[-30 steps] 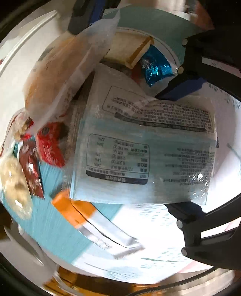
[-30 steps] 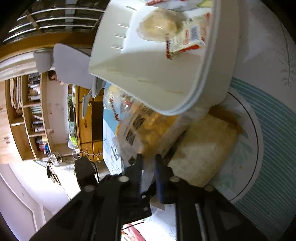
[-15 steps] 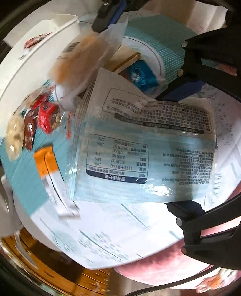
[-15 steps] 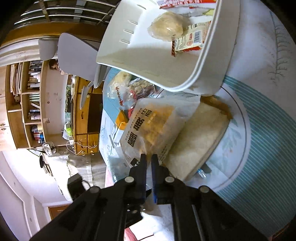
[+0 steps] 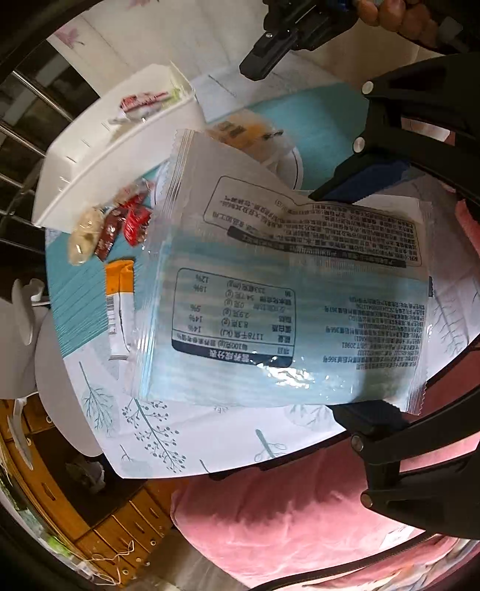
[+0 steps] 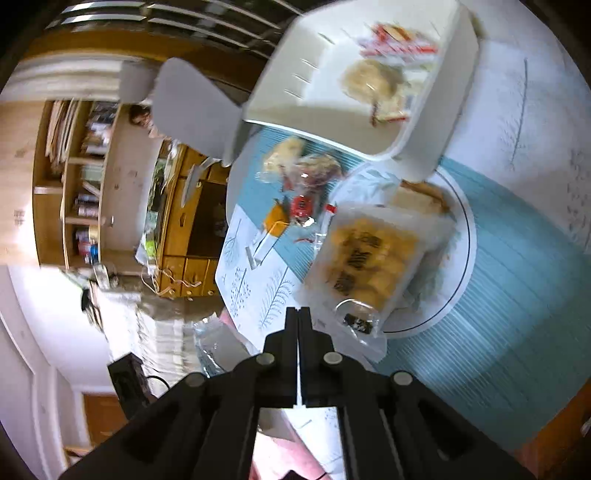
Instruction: Organize snacks
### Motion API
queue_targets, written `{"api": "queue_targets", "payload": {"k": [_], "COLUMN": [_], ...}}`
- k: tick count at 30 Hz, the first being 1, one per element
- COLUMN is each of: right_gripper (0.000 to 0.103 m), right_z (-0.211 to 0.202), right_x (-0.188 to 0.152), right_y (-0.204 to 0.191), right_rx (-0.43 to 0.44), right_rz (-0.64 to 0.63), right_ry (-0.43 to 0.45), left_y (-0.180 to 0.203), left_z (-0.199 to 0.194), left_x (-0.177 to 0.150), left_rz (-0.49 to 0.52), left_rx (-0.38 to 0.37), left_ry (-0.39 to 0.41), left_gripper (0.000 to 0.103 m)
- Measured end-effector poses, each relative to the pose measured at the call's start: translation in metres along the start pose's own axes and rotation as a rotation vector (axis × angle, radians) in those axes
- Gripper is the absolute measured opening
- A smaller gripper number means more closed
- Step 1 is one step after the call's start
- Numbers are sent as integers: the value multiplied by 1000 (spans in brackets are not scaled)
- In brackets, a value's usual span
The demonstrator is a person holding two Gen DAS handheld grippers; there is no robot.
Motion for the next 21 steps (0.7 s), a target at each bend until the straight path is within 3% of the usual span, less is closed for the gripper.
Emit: {"api": "queue_targets", "payload": {"k": [5, 11, 13, 15, 19, 21], "right_gripper": [0, 6, 16, 41, 60, 77], "right_z": [-8, -2, 2, 6, 13, 19], "right_x": [-10, -10, -8, -3, 12, 23], "right_y": [3, 31, 38, 43, 42, 39], "right_rx": [-95, -131, -132, -116, -137, -161], "right_rz": [13, 143, 187, 229, 260, 273], "right_ry": [-24, -70, -83, -92, -93, -97], "left_y": [8, 21, 23, 24, 23, 23], "left_z": [-8, -16, -17, -18, -22, -24], "left_x": [-6, -22, -24, -25, -24, -23], "left_rz": [-10, 30, 41, 45, 36, 45], "left_rx": [-39, -35, -31, -19, -7, 12], "left_ry": [1, -10, -14, -16, -20, -16], "left_gripper": [90, 90, 90, 90, 90, 90]}}
Point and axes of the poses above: each gripper's, at about its wrist camera, not at the fingertips, and z roughly the way its jaws point, y to its right, x to its top, the point moved 6 cm from there along z, roughly the way its jaws point, and after that the axes turned 15 degrees about -y, right-handed, at the moved point
